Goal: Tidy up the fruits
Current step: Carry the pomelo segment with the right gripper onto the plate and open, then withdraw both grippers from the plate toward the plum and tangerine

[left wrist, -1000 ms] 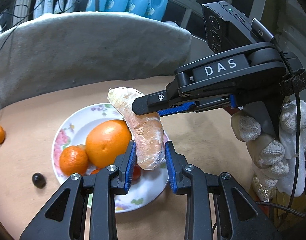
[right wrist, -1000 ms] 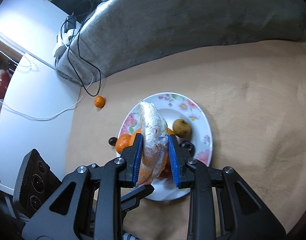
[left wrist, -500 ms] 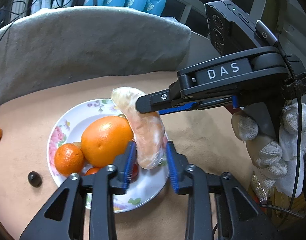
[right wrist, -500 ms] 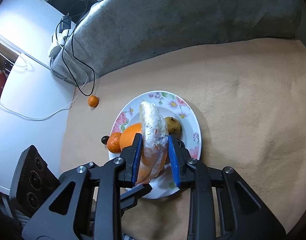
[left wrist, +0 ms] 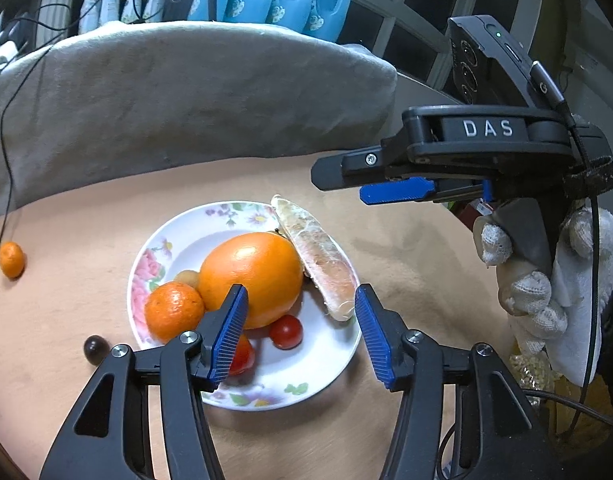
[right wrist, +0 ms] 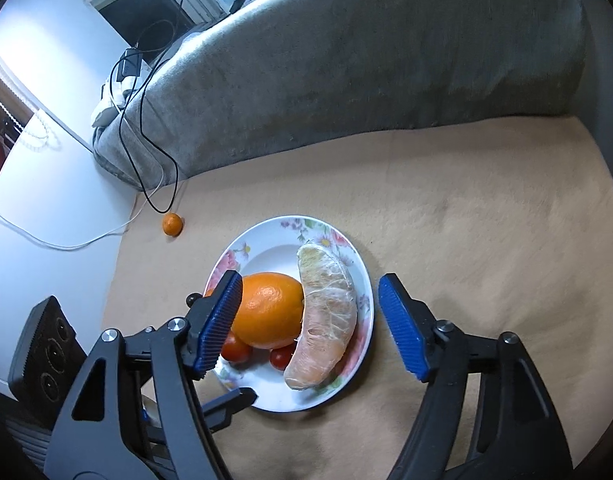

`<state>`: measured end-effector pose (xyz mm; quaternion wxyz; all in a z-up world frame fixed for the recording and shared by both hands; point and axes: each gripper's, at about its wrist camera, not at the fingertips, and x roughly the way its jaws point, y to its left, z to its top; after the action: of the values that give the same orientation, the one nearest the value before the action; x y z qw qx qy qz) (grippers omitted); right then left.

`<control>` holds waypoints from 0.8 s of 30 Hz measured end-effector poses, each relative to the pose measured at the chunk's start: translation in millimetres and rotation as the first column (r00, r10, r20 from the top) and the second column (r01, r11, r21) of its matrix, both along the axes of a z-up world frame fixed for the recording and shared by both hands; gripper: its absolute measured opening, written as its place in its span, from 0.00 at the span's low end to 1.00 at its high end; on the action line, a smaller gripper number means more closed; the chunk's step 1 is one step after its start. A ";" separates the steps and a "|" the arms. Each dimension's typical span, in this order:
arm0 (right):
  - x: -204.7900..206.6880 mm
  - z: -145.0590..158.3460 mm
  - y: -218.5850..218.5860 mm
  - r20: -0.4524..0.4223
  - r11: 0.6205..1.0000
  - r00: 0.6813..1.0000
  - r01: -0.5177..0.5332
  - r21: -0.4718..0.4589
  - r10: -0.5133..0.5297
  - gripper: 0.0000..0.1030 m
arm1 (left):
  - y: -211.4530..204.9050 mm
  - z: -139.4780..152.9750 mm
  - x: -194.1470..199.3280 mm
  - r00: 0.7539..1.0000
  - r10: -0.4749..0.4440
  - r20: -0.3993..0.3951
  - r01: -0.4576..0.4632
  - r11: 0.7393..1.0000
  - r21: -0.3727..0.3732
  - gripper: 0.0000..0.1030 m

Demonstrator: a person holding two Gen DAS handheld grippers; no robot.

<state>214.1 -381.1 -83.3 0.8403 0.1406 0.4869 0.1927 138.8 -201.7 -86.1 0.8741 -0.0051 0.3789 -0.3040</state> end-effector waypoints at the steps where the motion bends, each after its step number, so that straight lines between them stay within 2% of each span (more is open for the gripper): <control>1: -0.6 0.4 0.7 0.004 1.000 1.000 -0.003 -0.003 0.003 0.71 | 1.3 0.7 -0.7 1.000 0.002 0.002 -0.003 1.000 0.001 0.55; 3: -1.7 0.6 1.0 0.009 1.000 1.000 -0.006 -0.009 0.006 0.71 | 4.0 2.7 -3.1 1.000 0.008 0.009 -0.008 1.000 0.003 0.60; 7: -4.6 0.6 4.6 0.026 0.999 1.000 -0.013 -0.034 0.014 0.71 | 9.1 6.5 -6.6 0.999 0.025 0.023 -0.025 1.000 0.010 0.61; 10: -7.5 0.6 7.6 0.042 0.998 0.999 -0.016 -0.058 0.018 0.73 | 12.7 8.5 -8.3 0.999 0.036 0.031 -0.036 0.999 0.012 0.67; 13: -12.2 3.3 9.8 0.080 0.997 0.997 -0.012 -0.081 0.019 0.85 | 17.2 9.4 -8.7 0.998 0.047 0.037 -0.048 0.999 0.019 0.67; 24: -29.9 20.9 38.4 0.209 0.978 0.974 -0.043 -0.204 0.086 0.90 | 58.7 11.2 1.3 0.989 0.144 0.044 -0.145 0.989 0.034 0.69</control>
<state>184.2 -342.7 -62.4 0.8914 0.0183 0.4135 0.1848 140.0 -143.0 -74.9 0.9013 -0.0099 0.3651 -0.2328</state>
